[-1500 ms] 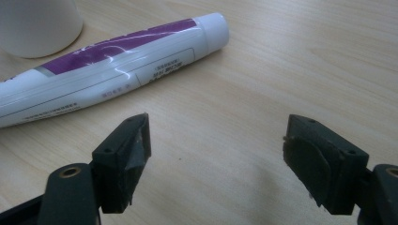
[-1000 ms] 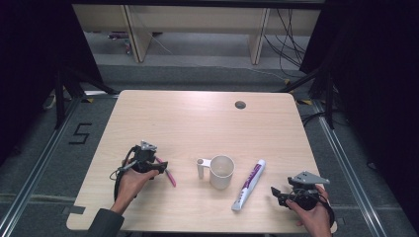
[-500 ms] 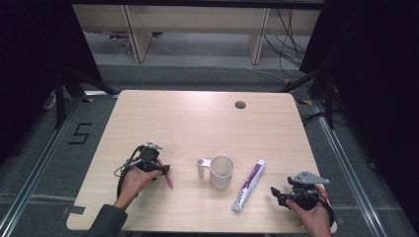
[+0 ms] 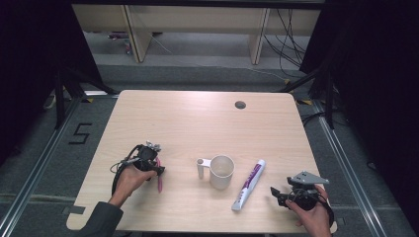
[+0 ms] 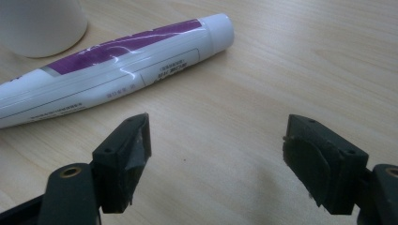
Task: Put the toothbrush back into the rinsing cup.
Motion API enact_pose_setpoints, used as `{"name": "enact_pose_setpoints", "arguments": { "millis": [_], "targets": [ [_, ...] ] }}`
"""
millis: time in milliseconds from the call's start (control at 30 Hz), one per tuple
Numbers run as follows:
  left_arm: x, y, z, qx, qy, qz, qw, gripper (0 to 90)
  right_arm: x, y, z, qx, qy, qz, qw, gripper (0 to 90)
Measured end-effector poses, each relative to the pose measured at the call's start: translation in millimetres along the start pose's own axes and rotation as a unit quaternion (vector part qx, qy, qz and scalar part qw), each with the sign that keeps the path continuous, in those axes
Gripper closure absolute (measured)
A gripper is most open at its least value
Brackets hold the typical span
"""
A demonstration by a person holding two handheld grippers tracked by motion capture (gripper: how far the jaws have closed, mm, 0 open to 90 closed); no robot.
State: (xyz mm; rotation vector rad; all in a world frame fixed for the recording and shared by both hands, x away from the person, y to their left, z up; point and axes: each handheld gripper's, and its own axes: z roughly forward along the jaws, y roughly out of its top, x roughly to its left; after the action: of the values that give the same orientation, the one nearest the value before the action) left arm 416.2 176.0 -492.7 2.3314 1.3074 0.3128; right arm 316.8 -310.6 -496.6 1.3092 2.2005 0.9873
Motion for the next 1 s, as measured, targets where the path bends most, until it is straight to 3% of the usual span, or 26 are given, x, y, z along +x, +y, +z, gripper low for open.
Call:
{"name": "enact_pose_setpoints", "arguments": {
  "millis": [333, 500, 667, 733, 867, 933, 967, 1000],
  "targets": [
    [-0.7, 5.9, -3.1, 0.047, -0.012, 0.039, 0.9981, 75.5, -0.9, -0.7, 1.3, -0.003, -0.001, -0.011, 0.9999, 25.0],
    [0.3, 13.3, -3.2, 0.09, -0.019, 0.059, 0.9941, 80.2, 2.9, -0.2, 0.8, 0.004, 0.008, 0.014, 0.9999, 25.0],
    [0.2, 18.5, -2.8, 0.118, -0.023, 0.067, 0.9905, 82.0, 0.2, -0.1, 1.5, -0.001, 0.005, -0.001, 1.0, 25.0],
    [-0.9, 19.9, -2.2, 0.132, -0.023, 0.074, 0.9883, 82.0, 3.3, -0.3, 1.1, 0.006, 0.011, 0.019, 0.9997, 25.0],
    [-3.6, 22.9, -1.4, 0.153, -0.02, 0.089, 0.984, 82.2, 3.8, -0.2, 0.8, 0.007, 0.013, 0.021, 0.9997, 25.0],
    [-6.5, 22.6, -1.1, 0.159, -0.021, 0.077, 0.984, 82.4, 3.3, -0.2, 0.7, 0.005, 0.012, 0.017, 0.9998, 25.0],
    [-5.8, 23.6, -1.4, 0.166, -0.019, 0.086, 0.9822, 82.5, 3.2, -0.2, 0.8, 0.005, 0.012, 0.017, 0.9998, 25.0],
    [-5.8, 24.1, -0.9, 0.164, -0.017, 0.089, 0.9824, 82.6, 3.3, -0.2, 1.0, 0.004, 0.013, 0.018, 0.9997, 25.0]
  ]
}}
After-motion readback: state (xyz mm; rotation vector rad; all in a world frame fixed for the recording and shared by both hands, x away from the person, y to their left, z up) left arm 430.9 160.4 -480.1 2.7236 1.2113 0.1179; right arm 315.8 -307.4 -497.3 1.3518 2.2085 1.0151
